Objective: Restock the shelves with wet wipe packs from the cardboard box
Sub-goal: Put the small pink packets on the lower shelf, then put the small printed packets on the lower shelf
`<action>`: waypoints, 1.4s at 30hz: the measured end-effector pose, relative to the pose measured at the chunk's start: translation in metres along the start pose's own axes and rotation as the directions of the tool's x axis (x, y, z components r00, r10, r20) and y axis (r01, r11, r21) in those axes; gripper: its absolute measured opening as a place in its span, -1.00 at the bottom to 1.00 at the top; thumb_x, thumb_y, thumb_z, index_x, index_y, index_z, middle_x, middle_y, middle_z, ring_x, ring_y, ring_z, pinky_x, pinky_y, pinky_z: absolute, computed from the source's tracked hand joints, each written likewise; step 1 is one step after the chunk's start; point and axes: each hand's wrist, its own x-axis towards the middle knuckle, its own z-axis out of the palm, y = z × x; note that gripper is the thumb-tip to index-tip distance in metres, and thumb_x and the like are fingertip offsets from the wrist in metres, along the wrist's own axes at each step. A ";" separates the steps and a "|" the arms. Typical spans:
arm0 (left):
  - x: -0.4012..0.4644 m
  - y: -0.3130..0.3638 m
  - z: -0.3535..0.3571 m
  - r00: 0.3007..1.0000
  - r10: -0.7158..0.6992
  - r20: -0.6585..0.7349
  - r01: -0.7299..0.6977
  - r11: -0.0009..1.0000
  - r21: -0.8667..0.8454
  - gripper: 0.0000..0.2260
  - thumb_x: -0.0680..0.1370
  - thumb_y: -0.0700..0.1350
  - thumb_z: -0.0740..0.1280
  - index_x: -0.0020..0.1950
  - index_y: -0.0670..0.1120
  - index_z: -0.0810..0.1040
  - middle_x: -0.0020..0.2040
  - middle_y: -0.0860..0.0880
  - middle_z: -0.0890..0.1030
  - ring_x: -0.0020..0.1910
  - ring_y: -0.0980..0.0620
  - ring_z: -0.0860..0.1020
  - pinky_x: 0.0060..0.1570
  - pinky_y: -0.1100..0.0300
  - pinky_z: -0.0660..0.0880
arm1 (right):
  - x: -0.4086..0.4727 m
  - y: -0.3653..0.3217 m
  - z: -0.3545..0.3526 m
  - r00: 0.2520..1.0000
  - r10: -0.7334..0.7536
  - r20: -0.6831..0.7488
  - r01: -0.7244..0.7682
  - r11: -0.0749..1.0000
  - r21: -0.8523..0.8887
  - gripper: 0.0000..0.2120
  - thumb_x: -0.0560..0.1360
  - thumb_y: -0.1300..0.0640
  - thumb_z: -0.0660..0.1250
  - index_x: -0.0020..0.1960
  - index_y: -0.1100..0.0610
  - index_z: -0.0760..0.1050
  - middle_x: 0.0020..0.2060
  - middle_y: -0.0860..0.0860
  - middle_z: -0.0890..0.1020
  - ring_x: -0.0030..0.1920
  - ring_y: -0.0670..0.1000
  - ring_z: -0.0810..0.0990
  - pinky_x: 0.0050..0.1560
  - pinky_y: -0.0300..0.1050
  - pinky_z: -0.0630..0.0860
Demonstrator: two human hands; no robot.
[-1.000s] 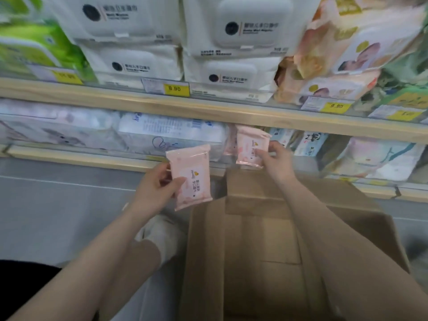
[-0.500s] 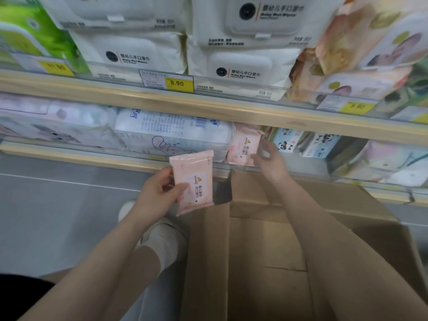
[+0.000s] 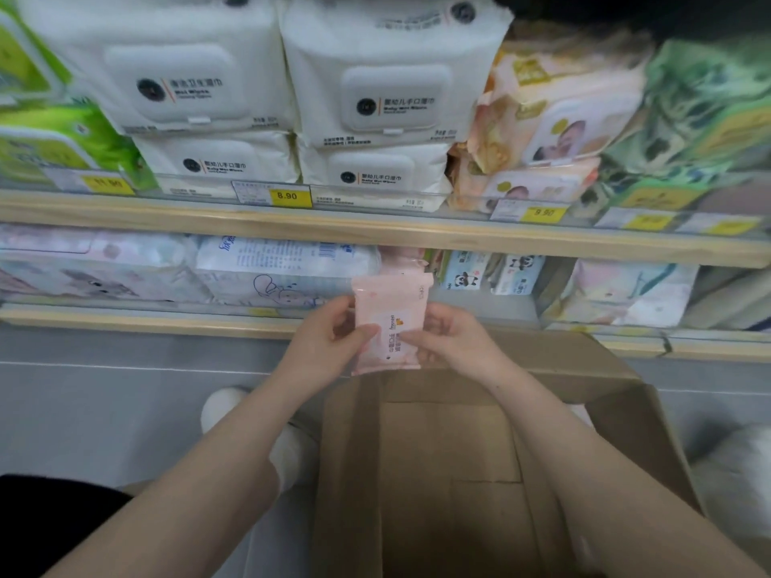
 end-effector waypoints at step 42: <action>0.014 -0.019 0.153 0.874 0.309 0.374 -0.484 0.613 0.624 -0.52 0.54 -0.05 0.24 0.45 0.00 0.27 0.44 0.00 0.28 0.39 -0.03 0.27 0.33 0.03 0.23 | -0.099 0.084 -0.111 0.750 -0.058 -0.659 -0.285 0.870 -0.401 -0.87 0.48 0.19 0.36 0.00 0.21 0.56 -0.17 0.08 0.59 -0.23 0.03 0.55 -0.09 -0.05 0.51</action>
